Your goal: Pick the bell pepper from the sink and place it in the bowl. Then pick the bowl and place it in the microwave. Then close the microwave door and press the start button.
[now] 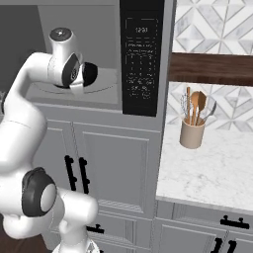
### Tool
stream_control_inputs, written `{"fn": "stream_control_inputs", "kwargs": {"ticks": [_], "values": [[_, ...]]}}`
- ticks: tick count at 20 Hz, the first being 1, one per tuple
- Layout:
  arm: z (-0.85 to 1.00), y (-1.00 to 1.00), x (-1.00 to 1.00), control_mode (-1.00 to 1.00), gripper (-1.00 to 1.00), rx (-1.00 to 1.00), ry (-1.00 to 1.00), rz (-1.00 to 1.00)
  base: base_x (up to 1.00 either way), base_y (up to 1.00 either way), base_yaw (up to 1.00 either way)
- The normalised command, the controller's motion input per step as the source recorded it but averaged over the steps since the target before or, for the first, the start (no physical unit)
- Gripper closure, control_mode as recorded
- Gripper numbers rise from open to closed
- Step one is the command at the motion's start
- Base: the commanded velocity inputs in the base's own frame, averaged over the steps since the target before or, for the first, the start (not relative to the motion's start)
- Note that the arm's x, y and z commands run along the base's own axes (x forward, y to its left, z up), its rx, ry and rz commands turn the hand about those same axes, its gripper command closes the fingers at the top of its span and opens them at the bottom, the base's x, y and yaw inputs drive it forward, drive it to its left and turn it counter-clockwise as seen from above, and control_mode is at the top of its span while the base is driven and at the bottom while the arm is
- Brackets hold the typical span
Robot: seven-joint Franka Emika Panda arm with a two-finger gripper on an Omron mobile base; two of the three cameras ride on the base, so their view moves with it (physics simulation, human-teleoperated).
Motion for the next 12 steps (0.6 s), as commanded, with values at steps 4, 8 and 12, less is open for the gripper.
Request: {"fn": "stream_control_inputs", "kwargs": {"ticks": [4, 8, 12], "values": [[0.00, 0.00, -0.81, -1.00, -1.00, 0.00, -0.19, 0.00, 0.00, 0.00, 0.00], [0.00, -0.01, -1.00, -1.00, -1.00, 0.00, -0.08, 0.00, 0.00, 0.00, 0.00], [-0.08, -0.03, -0.69, -1.00, -1.00, -0.01, 0.00, 0.00, 0.00, 0.00, 0.00]]}}
